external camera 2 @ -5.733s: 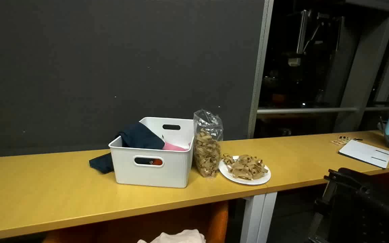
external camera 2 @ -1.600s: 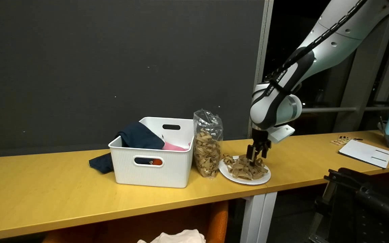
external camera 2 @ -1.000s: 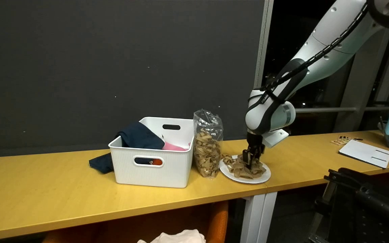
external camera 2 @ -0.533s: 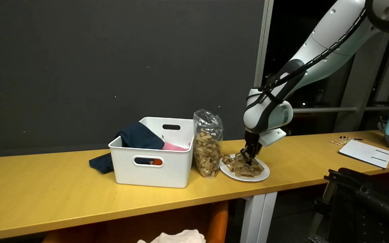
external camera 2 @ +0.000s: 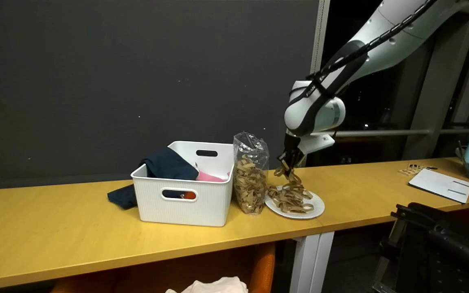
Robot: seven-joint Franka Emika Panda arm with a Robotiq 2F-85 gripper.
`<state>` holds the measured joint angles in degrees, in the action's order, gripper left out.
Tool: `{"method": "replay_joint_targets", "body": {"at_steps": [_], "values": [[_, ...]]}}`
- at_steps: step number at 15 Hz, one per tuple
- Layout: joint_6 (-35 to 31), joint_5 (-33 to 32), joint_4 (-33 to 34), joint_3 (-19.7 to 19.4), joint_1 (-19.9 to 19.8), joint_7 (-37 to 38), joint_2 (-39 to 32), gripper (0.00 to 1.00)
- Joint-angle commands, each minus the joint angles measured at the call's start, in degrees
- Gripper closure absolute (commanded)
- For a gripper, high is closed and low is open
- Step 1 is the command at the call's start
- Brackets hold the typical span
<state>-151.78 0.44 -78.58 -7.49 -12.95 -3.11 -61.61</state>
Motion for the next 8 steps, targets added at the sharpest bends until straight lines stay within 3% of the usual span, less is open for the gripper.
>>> {"method": "replay_joint_targets", "body": {"at_steps": [1,4,8], "values": [[3.61,-0.21,-2.33,-1.35,2.46,4.16,8.32,0.98],[7.21,-1.14,-1.82,-2.61,4.53,6.68,13.68,0.98],[6.97,-1.05,-1.34,-0.95,5.60,5.84,17.71,0.98]]}}
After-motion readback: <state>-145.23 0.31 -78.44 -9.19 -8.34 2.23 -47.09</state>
